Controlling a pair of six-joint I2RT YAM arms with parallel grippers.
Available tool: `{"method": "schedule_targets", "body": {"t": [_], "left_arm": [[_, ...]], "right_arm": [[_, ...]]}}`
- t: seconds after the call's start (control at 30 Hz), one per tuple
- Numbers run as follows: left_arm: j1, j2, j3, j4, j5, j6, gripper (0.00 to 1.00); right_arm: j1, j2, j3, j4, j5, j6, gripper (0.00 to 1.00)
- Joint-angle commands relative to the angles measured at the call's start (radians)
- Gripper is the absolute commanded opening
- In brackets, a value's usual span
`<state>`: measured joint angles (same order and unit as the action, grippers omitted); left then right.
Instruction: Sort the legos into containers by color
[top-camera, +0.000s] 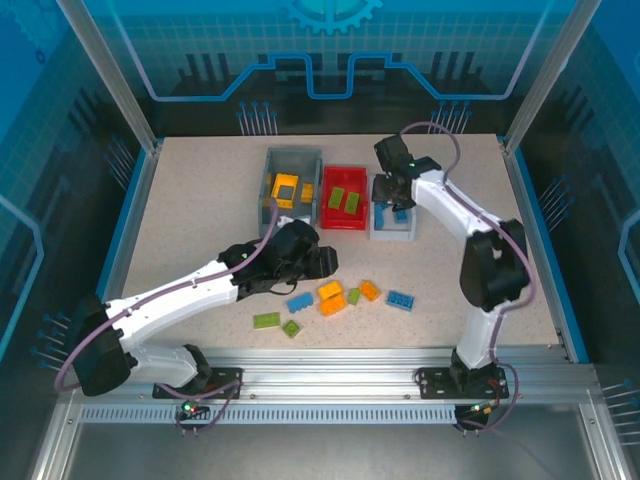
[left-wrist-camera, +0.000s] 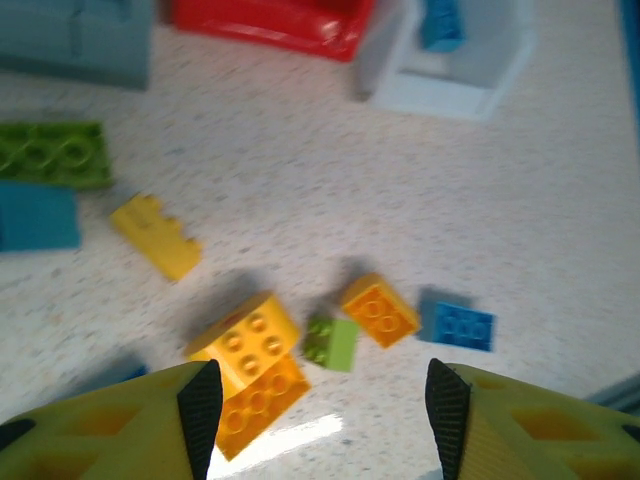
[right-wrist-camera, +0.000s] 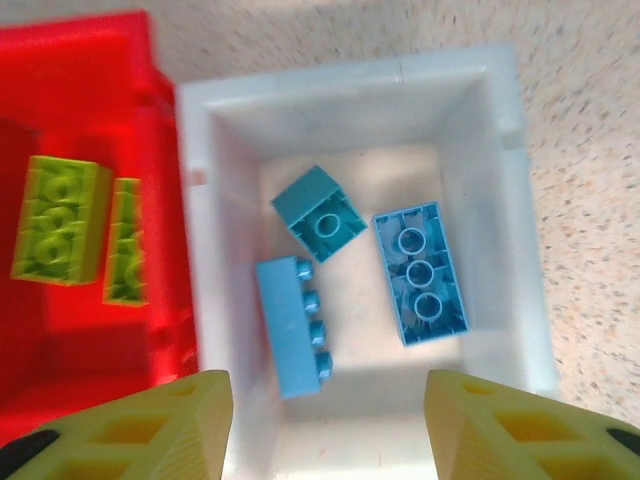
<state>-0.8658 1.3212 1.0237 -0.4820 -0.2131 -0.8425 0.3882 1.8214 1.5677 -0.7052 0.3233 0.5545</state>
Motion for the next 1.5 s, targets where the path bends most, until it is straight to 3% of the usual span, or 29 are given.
{"method": "schedule_targets", "body": {"t": [0.0, 0.2, 0.3, 0.43, 0.6, 0.9, 1.07, 1.3, 1.47], "left_arm": [[0.015, 0.097, 0.051, -0.170, -0.058, -0.154, 0.60], [0.040, 0.214, 0.076, -0.129, -0.080, -0.269, 0.60], [0.063, 0.276, 0.098, -0.134, -0.086, -0.310, 0.65], [0.099, 0.350, 0.111, -0.104, -0.048, -0.339, 0.69], [0.119, 0.425, 0.129, -0.057, -0.024, -0.345, 0.66], [0.119, 0.497, 0.158, -0.032, -0.034, -0.338, 0.62], [0.119, 0.528, 0.156, -0.025, -0.034, -0.339, 0.47], [0.114, 0.478, 0.147, -0.025, -0.072, -0.322, 0.14], [0.118, 0.325, 0.187, -0.142, -0.170, -0.236, 0.10]], "right_arm": [[0.094, -0.223, -0.131, 0.092, 0.034, -0.082, 0.53], [0.265, -0.594, -0.546, 0.358, -0.146, -0.218, 0.54], [0.360, -0.748, -0.671, 0.371, -0.180, -0.219, 0.56], [0.413, -0.892, -0.769, 0.329, -0.199, -0.149, 0.57], [0.441, -0.977, -0.804, 0.291, -0.207, -0.118, 0.57], [0.463, -0.951, -0.801, 0.296, -0.220, -0.104, 0.56], [0.471, -0.939, -0.812, 0.314, -0.217, -0.091, 0.55], [0.472, -0.942, -0.815, 0.314, -0.205, -0.090, 0.53], [0.473, -0.919, -0.804, 0.339, -0.210, -0.093, 0.53]]}}
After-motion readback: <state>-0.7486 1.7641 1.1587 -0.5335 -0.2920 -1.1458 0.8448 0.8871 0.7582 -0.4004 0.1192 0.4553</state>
